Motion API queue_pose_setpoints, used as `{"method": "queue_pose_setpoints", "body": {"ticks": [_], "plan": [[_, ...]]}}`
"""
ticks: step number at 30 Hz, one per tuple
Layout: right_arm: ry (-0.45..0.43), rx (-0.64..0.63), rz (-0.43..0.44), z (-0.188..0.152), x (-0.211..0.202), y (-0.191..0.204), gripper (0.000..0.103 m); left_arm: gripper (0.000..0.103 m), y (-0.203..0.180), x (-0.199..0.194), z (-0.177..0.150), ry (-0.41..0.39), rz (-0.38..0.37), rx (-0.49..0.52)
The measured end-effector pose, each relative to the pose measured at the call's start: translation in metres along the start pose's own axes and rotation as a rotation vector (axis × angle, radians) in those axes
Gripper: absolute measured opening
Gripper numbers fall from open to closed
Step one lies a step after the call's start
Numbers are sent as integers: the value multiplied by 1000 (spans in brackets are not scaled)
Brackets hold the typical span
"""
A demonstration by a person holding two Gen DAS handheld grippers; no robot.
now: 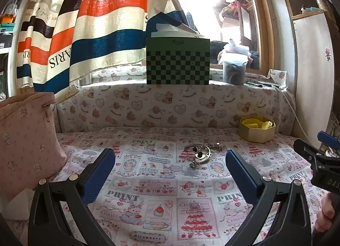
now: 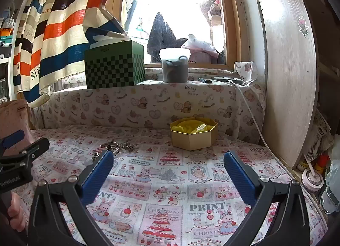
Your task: Organize jewelry
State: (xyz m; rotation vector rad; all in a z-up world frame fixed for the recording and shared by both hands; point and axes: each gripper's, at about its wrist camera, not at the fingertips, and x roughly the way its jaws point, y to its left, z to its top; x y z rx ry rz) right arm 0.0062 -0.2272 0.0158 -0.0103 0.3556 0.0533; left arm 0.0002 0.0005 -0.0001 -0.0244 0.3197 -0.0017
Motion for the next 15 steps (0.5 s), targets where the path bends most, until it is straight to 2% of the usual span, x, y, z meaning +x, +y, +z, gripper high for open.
{"method": "queue_pose_setpoints", "body": {"ticks": [15], "plan": [[-4, 1, -6, 0, 0, 0, 103, 103, 0, 1, 0, -5, 2, 11]]}}
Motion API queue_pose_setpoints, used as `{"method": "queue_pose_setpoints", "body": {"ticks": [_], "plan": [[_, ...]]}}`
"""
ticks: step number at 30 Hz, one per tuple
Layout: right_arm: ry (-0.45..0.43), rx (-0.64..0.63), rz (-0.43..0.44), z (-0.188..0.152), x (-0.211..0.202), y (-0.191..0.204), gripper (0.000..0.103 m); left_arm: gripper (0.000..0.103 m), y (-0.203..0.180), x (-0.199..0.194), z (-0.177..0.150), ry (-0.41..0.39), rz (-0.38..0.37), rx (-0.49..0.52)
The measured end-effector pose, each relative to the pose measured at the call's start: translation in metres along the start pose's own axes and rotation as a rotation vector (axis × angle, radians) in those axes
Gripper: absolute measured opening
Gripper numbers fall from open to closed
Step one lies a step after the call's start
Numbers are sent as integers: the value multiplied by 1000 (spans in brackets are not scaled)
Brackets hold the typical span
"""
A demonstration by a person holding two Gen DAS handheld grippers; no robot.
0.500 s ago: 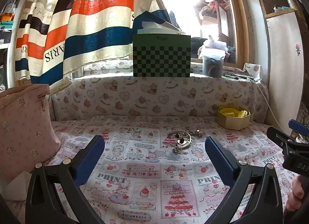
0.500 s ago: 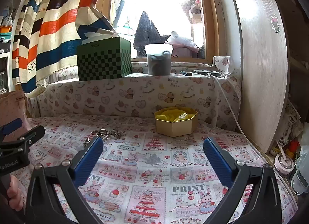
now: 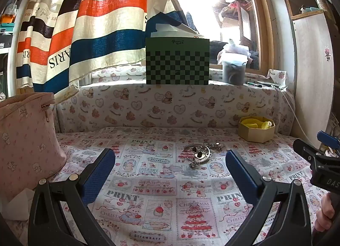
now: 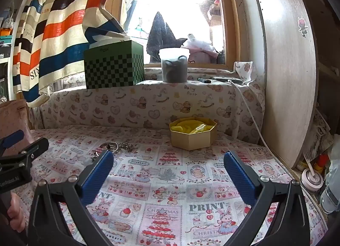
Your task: Organize jewelry
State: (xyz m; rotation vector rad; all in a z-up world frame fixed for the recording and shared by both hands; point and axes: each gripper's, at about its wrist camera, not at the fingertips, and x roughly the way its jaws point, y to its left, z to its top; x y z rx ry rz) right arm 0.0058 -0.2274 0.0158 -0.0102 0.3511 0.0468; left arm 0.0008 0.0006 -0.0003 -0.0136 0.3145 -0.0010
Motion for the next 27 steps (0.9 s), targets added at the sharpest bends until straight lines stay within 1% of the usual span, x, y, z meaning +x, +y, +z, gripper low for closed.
{"method": "queue_pose_setpoints", "body": {"ticks": [11, 22, 27], "plan": [[5, 7, 5, 0, 1, -7, 103, 103, 0, 0, 0, -1, -2, 1], [3, 7, 8, 1, 1, -2, 103, 103, 2, 1, 2, -2, -1, 1], [4, 6, 8, 1, 1, -2, 103, 103, 1, -3, 2, -4, -13, 4]]}}
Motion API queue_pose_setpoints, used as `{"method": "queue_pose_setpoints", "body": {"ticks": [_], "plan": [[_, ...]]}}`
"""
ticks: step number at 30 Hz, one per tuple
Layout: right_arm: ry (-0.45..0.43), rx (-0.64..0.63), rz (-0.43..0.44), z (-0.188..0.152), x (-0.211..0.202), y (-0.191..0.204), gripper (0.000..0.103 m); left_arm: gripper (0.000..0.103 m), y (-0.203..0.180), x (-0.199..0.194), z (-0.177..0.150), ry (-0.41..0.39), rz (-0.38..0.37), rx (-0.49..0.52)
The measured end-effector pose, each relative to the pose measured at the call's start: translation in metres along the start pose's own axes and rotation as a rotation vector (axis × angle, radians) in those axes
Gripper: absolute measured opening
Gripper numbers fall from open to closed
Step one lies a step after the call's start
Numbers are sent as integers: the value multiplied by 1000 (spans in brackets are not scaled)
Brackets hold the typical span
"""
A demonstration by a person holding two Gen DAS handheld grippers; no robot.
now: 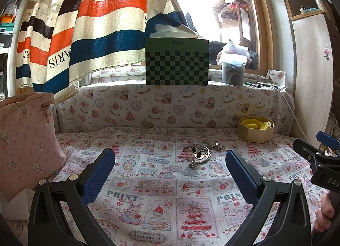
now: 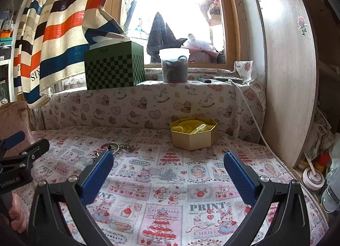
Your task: Organize jewelry
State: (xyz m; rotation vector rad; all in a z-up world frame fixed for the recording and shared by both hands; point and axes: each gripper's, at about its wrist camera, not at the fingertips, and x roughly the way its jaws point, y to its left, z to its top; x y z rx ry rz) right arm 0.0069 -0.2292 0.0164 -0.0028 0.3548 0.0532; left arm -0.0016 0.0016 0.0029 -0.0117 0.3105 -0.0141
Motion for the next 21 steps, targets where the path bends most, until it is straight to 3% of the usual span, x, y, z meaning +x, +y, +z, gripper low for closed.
{"method": "queue_pose_setpoints", "body": {"ticks": [21], "plan": [[0, 2, -4, 0, 0, 0, 103, 103, -5, -1, -2, 0, -4, 0]]}}
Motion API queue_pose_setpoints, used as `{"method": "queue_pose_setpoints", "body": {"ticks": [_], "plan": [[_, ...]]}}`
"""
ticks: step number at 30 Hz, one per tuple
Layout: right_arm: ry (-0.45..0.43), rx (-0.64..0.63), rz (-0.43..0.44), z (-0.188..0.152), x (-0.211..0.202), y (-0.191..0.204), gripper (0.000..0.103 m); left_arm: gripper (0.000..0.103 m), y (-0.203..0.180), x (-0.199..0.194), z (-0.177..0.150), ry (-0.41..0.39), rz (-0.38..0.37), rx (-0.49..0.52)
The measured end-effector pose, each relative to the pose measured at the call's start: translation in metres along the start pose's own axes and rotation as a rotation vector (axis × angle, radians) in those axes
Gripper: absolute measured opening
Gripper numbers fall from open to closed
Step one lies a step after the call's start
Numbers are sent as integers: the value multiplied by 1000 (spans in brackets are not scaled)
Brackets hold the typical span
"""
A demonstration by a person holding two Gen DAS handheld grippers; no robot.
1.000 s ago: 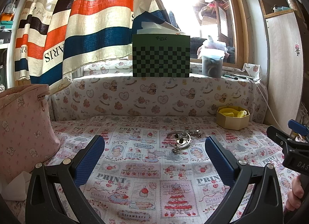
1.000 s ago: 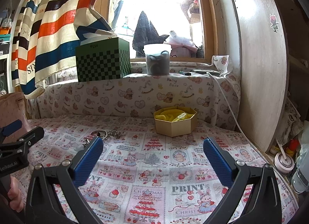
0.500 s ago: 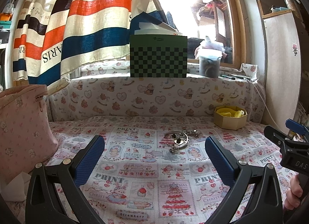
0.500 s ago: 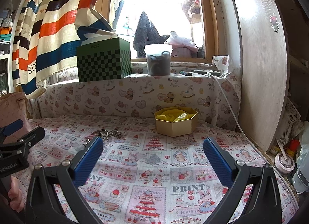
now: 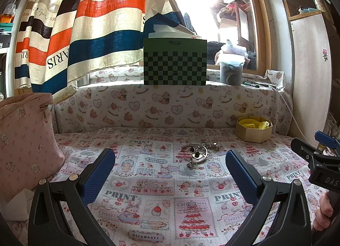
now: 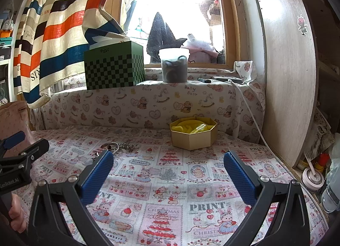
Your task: Organize jewelry
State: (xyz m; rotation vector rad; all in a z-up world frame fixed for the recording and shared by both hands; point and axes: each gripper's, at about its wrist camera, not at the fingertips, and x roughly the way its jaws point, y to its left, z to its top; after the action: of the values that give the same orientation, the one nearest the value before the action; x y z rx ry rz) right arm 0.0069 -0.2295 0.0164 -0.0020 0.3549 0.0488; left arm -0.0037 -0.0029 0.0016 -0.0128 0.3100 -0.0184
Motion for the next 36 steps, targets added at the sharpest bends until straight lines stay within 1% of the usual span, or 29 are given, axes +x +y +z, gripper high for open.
{"method": "queue_pose_setpoints", "body": {"ticks": [8, 9, 16, 17, 36], "plan": [[-1, -1, 1, 0, 0, 0, 103, 103, -6, -4, 0, 0, 1, -1], [-1, 0, 1, 0, 0, 0, 103, 103, 0, 0, 0, 0, 0, 0], [4, -3, -5, 0, 1, 0, 103, 103, -5, -3, 0, 0, 0, -1], [7, -5, -6, 0, 1, 1, 103, 103, 0, 0, 0, 0, 0, 0], [11, -4, 10, -1, 1, 0, 103, 103, 1, 0, -1, 1, 5, -10]]}}
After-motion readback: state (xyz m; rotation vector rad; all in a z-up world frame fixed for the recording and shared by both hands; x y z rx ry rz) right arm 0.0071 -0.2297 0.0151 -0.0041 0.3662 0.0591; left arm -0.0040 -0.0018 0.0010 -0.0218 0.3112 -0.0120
